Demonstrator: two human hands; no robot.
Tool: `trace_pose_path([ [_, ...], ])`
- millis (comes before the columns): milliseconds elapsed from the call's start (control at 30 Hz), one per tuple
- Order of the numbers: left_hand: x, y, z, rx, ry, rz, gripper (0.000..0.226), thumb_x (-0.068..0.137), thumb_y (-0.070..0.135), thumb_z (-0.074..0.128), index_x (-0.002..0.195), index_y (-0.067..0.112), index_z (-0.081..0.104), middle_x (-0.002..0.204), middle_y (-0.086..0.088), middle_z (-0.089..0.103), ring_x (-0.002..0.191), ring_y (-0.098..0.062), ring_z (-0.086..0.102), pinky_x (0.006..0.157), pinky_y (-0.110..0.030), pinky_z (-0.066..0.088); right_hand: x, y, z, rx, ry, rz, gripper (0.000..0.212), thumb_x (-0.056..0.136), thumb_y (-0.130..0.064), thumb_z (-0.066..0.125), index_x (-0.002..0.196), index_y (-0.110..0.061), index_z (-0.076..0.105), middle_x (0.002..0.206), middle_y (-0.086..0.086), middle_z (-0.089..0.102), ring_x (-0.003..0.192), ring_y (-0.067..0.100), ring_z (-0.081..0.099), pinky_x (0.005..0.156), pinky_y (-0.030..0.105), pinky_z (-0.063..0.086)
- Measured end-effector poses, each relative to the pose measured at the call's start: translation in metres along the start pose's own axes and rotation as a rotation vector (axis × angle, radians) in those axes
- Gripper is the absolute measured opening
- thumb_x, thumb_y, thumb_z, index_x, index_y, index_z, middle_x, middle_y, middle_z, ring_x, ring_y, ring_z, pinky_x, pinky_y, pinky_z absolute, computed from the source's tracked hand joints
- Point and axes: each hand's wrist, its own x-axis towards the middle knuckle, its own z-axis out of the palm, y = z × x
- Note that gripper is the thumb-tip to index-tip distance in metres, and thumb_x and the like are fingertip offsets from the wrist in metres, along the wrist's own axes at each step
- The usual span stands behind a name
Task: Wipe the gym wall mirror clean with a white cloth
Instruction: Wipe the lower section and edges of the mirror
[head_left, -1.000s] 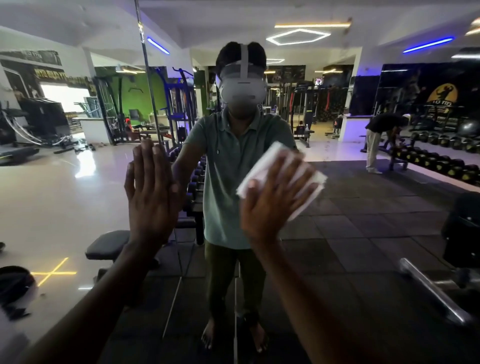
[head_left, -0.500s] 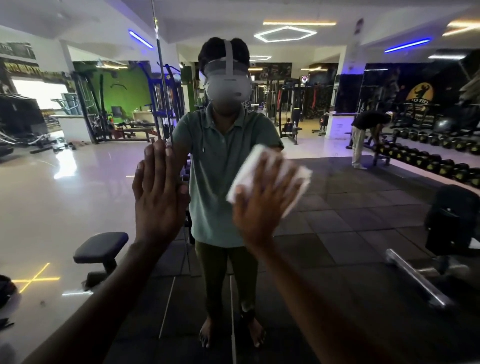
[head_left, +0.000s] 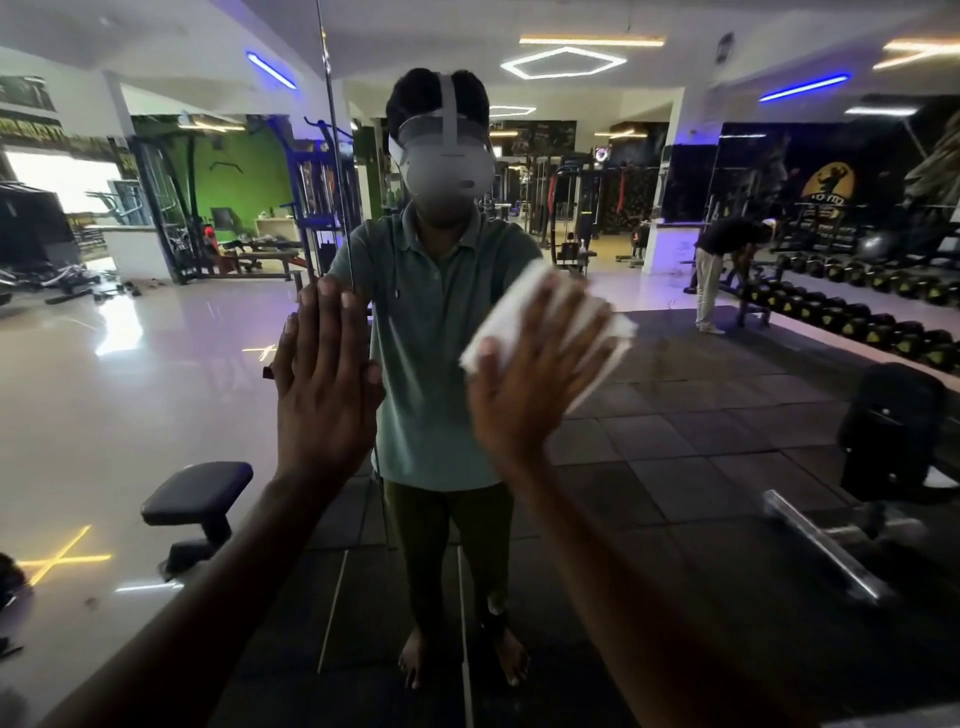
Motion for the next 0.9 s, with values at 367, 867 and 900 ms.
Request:
trace_pose_path([
  [367,-0.001,0.001,0.002,-0.009,0.017,-0.011,0.071,0.106,0.020,0.044,0.167,0.004,0.009,0.174,-0.019,0.009,0.163,-0.033,0.007,0.130,-0.053,0.016,0.011,0.083,-0.013,-0.069,0.036,-0.035,0.078,0.101,-0.054,0.035,0.168,-0.017,0.021,0.175,0.016,0.016,0.162,0.041,0.009,0.126,0.068,0.010],
  [867,-0.002,0.001,0.004,0.010,0.030,-0.007,0.074,0.106,0.020,0.045,0.167,0.005,0.006,0.173,-0.022,0.011,0.163,-0.032,0.005,0.131,-0.050,0.013,-0.022,0.055,0.002,-0.012,0.052,0.107,0.081,0.099,-0.055,0.040,0.165,-0.008,0.030,0.173,0.019,0.021,0.161,0.044,0.011,0.125,0.069,0.011],
  [900,-0.002,0.001,0.005,0.017,0.031,-0.011,0.073,0.106,0.020,0.045,0.167,0.005,0.007,0.173,-0.022,0.012,0.163,-0.032,0.005,0.131,-0.050,0.013,-0.022,0.028,0.006,0.030,0.045,0.121,0.084,0.098,-0.057,0.042,0.165,-0.008,0.030,0.174,0.018,0.020,0.161,0.046,0.009,0.125,0.069,0.009],
])
